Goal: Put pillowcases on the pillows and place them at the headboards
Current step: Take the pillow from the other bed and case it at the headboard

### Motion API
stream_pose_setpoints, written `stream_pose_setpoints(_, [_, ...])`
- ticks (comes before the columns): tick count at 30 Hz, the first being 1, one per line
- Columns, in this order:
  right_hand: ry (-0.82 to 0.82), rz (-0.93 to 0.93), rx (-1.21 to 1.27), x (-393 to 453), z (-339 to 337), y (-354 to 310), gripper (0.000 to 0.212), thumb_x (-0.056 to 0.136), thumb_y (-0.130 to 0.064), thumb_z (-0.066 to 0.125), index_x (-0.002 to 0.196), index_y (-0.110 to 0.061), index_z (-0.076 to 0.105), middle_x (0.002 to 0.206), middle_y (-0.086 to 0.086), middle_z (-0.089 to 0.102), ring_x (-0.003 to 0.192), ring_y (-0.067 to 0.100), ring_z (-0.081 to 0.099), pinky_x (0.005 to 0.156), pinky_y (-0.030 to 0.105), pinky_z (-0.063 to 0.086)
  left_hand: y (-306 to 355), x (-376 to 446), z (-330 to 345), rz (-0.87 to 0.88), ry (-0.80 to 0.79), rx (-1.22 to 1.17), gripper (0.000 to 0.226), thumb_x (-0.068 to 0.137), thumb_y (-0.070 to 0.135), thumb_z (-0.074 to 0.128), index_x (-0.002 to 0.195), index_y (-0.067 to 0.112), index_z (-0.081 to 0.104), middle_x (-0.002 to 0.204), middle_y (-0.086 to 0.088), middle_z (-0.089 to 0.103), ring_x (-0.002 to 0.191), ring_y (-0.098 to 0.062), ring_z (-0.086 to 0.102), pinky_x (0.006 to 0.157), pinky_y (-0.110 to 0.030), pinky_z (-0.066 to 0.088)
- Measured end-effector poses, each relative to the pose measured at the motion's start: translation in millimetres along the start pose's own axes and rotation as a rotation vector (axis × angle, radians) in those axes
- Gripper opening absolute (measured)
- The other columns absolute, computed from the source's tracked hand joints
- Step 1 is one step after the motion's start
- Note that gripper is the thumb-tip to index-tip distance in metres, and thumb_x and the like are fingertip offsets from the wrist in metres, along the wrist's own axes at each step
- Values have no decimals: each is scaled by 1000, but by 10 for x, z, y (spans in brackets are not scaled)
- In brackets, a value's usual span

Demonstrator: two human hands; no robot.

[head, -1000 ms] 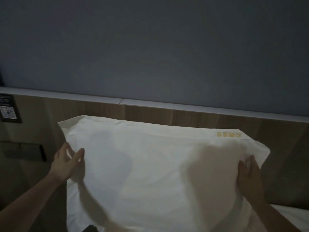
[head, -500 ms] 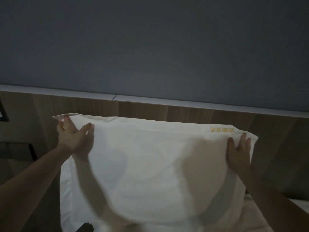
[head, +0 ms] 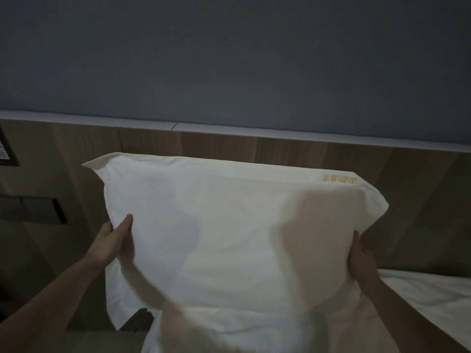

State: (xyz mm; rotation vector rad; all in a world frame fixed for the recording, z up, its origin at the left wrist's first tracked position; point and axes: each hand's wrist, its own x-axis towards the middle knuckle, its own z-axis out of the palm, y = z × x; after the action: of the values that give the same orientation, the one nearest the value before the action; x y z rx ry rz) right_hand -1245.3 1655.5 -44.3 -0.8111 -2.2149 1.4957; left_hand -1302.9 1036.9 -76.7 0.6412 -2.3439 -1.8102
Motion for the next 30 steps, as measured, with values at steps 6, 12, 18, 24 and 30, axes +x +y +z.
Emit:
stream_pose_setpoints(6, [175,-99,-22,117,3,6,57,105,-36,44,63,1,51,62,22,53,68,34,52,68,45,41,362,-397,133,85,146,183,98,82,87,48,141,9,55,141,-17,62,129,-43,58,112,-52,44])
stream_pose_setpoints(12, [272,-70,-22,127,-77,25,59,108,-32,41,79,15,60,73,28,55,79,40,57,74,43,39,475,-551,308,133,173,357,80,100,69,39,140,0,48,141,-28,58,131,-52,53,108,-52,42])
stream_pose_setpoints(18, [184,46,-42,86,-96,11,55,109,-36,38,116,11,66,122,36,63,111,47,59,92,46,43,528,-460,331,67,95,321,100,90,84,35,147,4,49,152,-22,53,139,-46,49,116,-49,37])
stream_pose_setpoints(24, [206,75,-5,122,-59,0,54,109,-35,39,123,9,65,122,35,64,114,49,59,99,49,45,547,-530,314,155,121,399,94,95,79,31,151,5,45,154,-25,50,141,-49,46,117,-52,36])
stream_pose_setpoints(30, [196,22,-2,169,-24,-1,49,110,-30,39,120,9,67,123,34,65,115,49,59,97,46,44,566,-495,319,110,139,419,89,99,73,32,149,1,46,153,-27,50,142,-49,46,117,-50,36])
